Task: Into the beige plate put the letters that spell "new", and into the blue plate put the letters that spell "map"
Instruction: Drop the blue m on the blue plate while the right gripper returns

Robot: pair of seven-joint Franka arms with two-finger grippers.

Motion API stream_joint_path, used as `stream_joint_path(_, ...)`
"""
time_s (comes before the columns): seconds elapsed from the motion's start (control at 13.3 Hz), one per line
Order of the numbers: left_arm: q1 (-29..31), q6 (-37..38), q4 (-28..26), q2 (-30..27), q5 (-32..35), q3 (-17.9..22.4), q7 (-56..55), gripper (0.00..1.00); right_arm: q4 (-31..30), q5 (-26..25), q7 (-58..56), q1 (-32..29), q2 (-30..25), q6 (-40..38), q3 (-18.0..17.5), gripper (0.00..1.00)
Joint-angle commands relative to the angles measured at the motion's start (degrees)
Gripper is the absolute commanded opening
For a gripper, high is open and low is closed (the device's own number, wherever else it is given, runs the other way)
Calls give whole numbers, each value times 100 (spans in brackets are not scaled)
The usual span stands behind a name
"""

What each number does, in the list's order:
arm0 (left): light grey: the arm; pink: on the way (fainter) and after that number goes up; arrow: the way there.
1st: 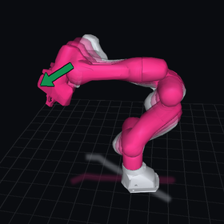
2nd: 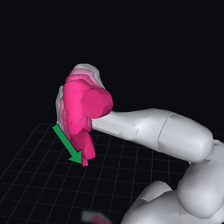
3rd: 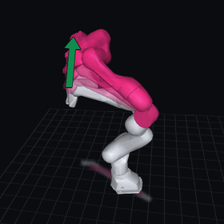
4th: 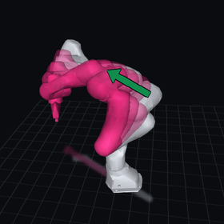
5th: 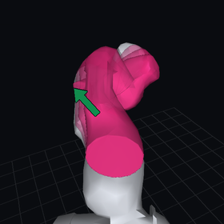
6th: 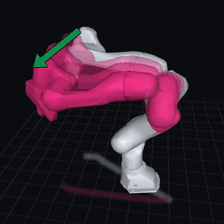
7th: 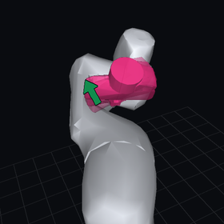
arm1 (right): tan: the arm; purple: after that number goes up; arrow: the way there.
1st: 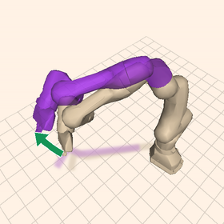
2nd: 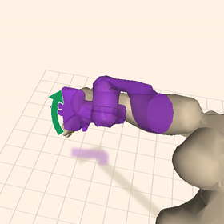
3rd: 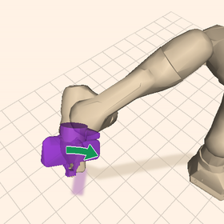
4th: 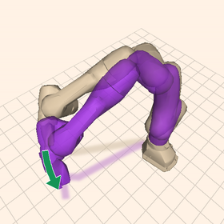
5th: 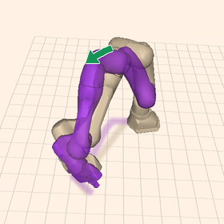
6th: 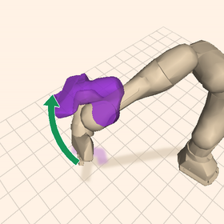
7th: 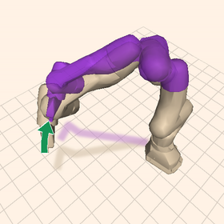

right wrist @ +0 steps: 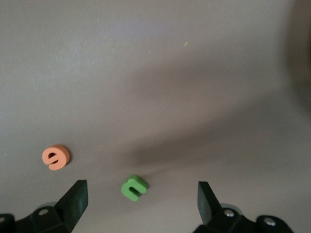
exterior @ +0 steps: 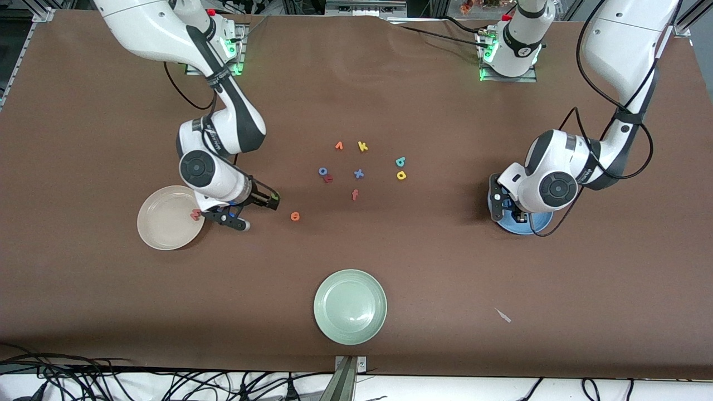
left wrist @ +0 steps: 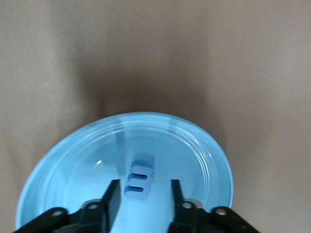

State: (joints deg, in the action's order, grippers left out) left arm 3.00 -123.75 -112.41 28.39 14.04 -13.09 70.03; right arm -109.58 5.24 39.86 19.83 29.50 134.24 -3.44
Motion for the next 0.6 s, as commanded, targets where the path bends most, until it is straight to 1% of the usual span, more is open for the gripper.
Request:
stream_joint_path(0.0,69,262,-10,-334,117,-115,99,100,-440,65,127,108,-146,452,-42,100)
stream_joint_path(0.15,-45,980,279,-518,90,-202,-251,100,-555,56,329,240,-94,682,-42,100)
stream_joint_path(0.3,-45,1719,561,-580,-66,-509,-1048,100,-555,65,356,329,-50,683,-42,100)
stream_joint_path(0.38,-46,1914,649,-615,-268,-650,-1540,100,-555,65,356,329,-23,683,-42,100)
stream_joint_path(0.53,-54,1933,659,-625,-969,-712,-2324,100,-547,56,347,329,20,700,-42,99)
